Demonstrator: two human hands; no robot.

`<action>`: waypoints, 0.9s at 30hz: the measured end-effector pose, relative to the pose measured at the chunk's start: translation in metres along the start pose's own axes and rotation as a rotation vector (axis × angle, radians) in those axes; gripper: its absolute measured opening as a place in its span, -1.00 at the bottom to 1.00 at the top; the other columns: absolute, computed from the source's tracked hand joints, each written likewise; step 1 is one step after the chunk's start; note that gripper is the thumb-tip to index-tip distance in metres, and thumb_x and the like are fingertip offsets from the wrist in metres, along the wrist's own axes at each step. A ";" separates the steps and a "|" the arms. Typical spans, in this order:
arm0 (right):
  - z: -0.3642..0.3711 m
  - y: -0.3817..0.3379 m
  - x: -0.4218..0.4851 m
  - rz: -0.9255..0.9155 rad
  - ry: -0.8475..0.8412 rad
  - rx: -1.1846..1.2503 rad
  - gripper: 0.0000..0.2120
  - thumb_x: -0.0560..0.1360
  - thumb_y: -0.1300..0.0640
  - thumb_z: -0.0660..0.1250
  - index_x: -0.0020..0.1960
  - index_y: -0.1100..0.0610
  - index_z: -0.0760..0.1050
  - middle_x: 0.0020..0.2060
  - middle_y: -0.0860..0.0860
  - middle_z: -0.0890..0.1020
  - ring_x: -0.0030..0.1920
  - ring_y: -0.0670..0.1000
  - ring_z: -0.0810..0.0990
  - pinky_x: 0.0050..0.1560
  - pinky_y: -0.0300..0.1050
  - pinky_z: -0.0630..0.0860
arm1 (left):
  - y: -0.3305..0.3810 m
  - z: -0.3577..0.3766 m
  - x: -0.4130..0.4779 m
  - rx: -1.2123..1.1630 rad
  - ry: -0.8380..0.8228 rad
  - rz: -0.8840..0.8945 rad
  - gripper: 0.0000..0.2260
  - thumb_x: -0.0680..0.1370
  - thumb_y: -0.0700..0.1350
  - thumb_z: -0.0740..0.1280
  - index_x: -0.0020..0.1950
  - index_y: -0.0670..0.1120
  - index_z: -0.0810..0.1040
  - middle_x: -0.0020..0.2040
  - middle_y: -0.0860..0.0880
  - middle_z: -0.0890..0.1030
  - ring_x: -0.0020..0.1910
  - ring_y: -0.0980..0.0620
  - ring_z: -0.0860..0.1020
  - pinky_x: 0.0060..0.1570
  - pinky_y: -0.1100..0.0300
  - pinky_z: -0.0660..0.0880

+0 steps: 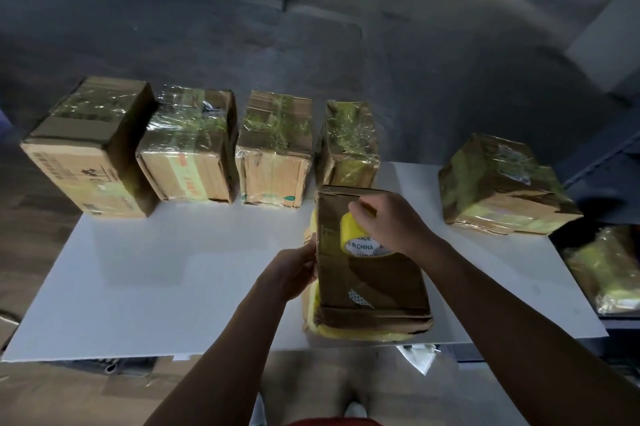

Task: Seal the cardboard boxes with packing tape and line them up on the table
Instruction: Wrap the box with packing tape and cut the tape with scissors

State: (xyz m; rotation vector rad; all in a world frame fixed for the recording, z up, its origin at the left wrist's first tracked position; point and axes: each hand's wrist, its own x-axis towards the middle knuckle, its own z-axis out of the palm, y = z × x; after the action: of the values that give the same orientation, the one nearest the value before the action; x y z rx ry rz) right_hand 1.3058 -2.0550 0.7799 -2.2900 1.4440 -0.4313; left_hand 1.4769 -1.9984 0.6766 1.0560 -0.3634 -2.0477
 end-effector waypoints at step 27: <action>-0.014 0.025 -0.016 0.097 -0.173 0.296 -0.57 0.52 -0.21 0.23 -0.06 0.17 0.57 -0.26 -0.03 0.56 -0.26 -0.06 0.54 -0.27 -0.22 0.40 | -0.003 0.052 -0.004 0.847 0.880 0.350 -0.74 0.56 0.13 0.28 -0.04 -0.07 0.46 -0.18 0.00 0.56 -0.20 0.04 0.54 -0.14 0.04 0.55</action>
State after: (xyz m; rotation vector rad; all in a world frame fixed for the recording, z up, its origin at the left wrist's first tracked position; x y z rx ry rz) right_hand 1.2723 -2.0523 0.7793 -1.9643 1.3044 -0.3797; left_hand 1.4359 -1.9985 0.7093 2.0769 -0.8861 -0.9297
